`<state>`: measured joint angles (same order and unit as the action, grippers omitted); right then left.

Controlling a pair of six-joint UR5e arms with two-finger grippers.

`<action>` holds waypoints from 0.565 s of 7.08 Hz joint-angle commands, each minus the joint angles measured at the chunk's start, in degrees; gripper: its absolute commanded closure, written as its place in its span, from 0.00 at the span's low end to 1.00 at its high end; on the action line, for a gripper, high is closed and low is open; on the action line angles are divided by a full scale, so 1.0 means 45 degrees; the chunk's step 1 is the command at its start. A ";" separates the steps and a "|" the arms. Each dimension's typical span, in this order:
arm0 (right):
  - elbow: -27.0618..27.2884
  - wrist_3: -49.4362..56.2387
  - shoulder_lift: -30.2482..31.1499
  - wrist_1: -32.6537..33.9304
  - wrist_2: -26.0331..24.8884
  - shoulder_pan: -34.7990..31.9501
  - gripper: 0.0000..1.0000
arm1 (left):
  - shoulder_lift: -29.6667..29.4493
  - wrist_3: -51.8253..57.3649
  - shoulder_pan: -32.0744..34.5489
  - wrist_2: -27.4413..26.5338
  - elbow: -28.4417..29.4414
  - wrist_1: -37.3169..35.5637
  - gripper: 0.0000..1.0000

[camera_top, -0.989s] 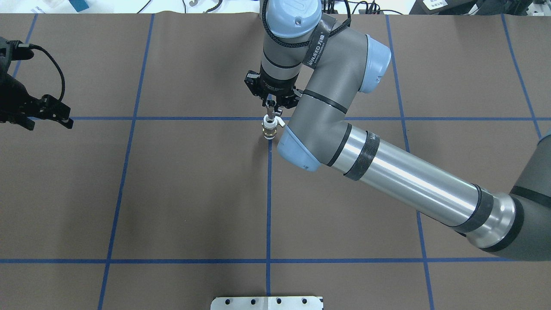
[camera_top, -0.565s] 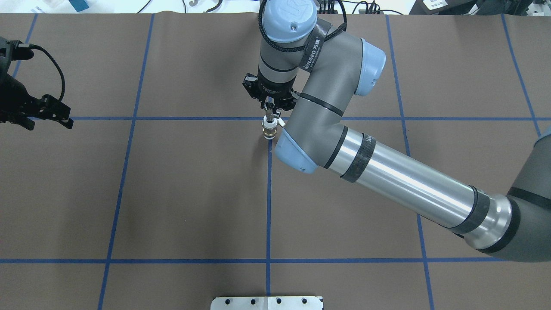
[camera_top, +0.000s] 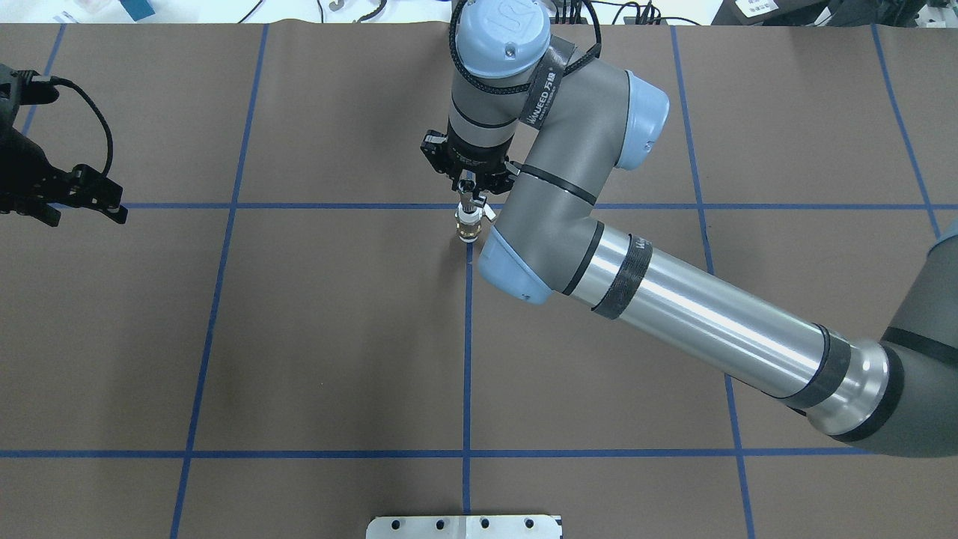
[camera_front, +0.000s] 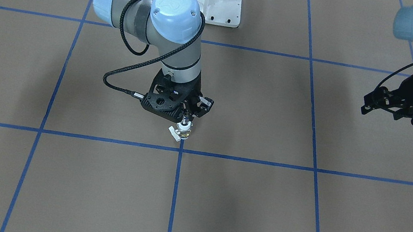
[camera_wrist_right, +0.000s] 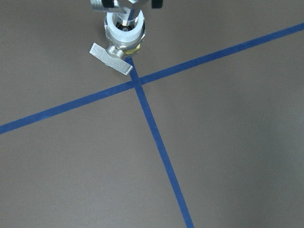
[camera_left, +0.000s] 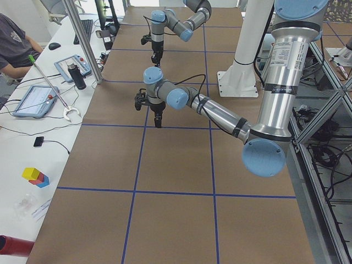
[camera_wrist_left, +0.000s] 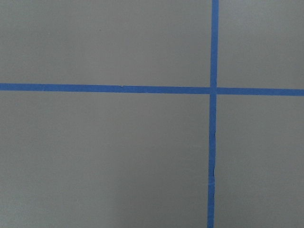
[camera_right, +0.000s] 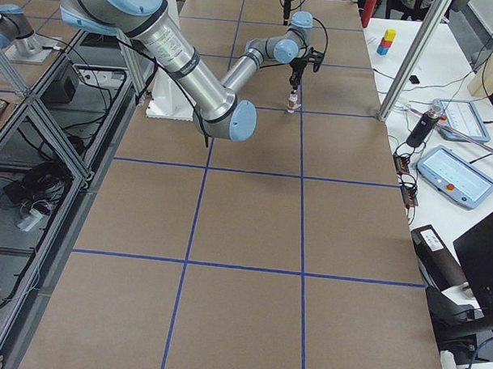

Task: Assemble PPR valve and pipe with both arms
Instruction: 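Lower the chrome fitting onto the valve top and press it on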

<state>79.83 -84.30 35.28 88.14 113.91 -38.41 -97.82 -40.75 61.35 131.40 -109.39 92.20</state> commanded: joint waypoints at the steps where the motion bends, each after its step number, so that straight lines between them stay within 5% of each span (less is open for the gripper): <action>1: -0.0044 0.0002 -0.0008 -0.0075 -0.0001 -0.0018 1.00 | 0.0000 -0.0006 0.0000 0.0000 -0.0007 -0.0019 0.00; 4: -0.0064 0.0021 0.0050 -0.0095 -0.0001 -0.0018 1.00 | 0.0000 -0.0006 0.0000 0.0000 -0.0007 -0.0020 0.00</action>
<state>79.58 -84.21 35.42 87.79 113.91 -38.46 -97.82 -40.78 61.35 131.40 -109.42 92.11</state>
